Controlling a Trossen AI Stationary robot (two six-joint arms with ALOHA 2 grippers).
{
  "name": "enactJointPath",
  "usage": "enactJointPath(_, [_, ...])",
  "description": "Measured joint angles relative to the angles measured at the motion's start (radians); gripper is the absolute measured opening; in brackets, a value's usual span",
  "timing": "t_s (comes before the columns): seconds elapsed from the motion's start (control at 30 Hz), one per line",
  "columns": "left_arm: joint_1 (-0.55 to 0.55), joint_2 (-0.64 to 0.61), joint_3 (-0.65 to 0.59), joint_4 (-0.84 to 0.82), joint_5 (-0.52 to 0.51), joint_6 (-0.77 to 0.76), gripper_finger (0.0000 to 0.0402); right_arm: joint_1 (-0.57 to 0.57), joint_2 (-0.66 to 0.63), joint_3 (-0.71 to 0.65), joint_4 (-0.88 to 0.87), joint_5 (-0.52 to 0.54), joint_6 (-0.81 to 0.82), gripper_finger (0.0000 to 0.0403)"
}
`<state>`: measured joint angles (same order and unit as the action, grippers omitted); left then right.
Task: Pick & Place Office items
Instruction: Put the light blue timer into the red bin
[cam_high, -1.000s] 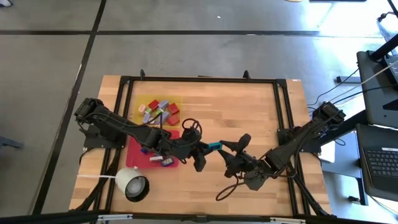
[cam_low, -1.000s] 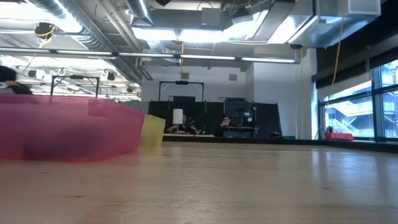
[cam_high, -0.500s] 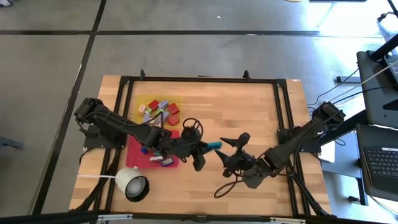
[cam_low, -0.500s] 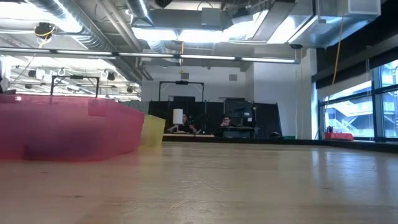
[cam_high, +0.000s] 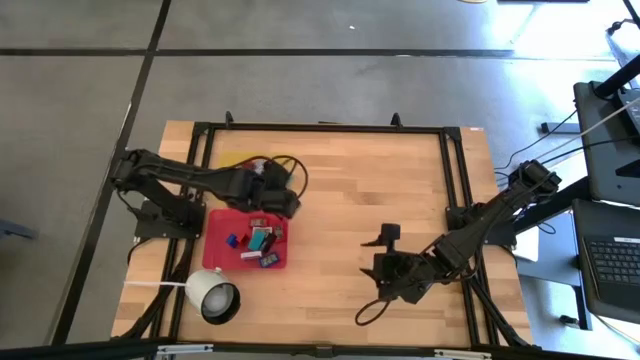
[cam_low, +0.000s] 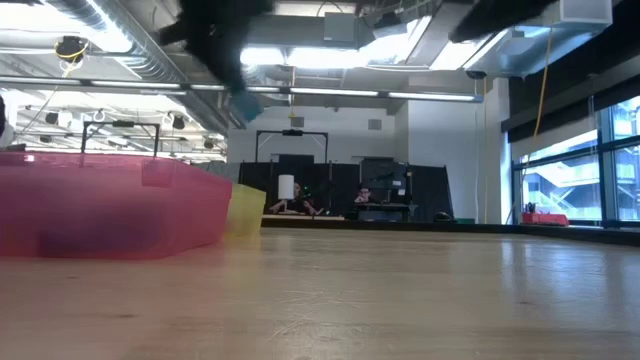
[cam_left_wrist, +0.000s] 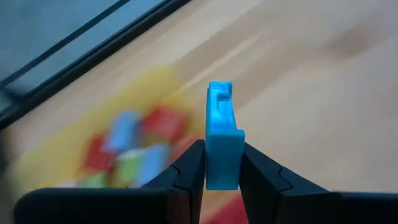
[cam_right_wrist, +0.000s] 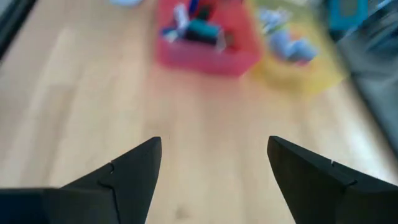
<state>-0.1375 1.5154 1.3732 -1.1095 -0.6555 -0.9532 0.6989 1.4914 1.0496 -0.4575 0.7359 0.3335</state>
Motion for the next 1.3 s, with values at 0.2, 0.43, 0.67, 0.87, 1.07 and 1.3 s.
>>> enactJointPath(0.2, [0.11,0.011,-0.143,-0.073,0.022,-0.101,0.0078,-0.001,0.0,0.0,-0.049,-0.121,0.112,0.0297])
enactJointPath(0.43, [0.145,0.001,-0.195,-0.062,0.006,-0.1,0.0076,-0.001,0.0,0.0,-0.063,-0.127,0.15,0.0297])
enactJointPath(0.67, [0.006,-0.015,-0.195,-0.051,0.054,-0.111,0.0076,-0.001,0.0,0.0,-0.067,-0.127,0.157,0.0297])
enactJointPath(0.87, [-0.138,-0.015,-0.195,-0.017,0.12,-0.137,0.0078,-0.001,0.0,0.0,-0.068,-0.126,0.121,0.0297])
enactJointPath(1.07, [-0.238,-0.015,-0.195,-0.016,0.221,-0.188,0.0077,-0.001,0.0,0.0,-0.069,-0.127,0.073,0.0297])
enactJointPath(1.3, [-0.286,-0.015,-0.195,-0.036,0.26,-0.287,0.0077,-0.001,0.0,0.0,-0.095,-0.123,0.071,0.0297])
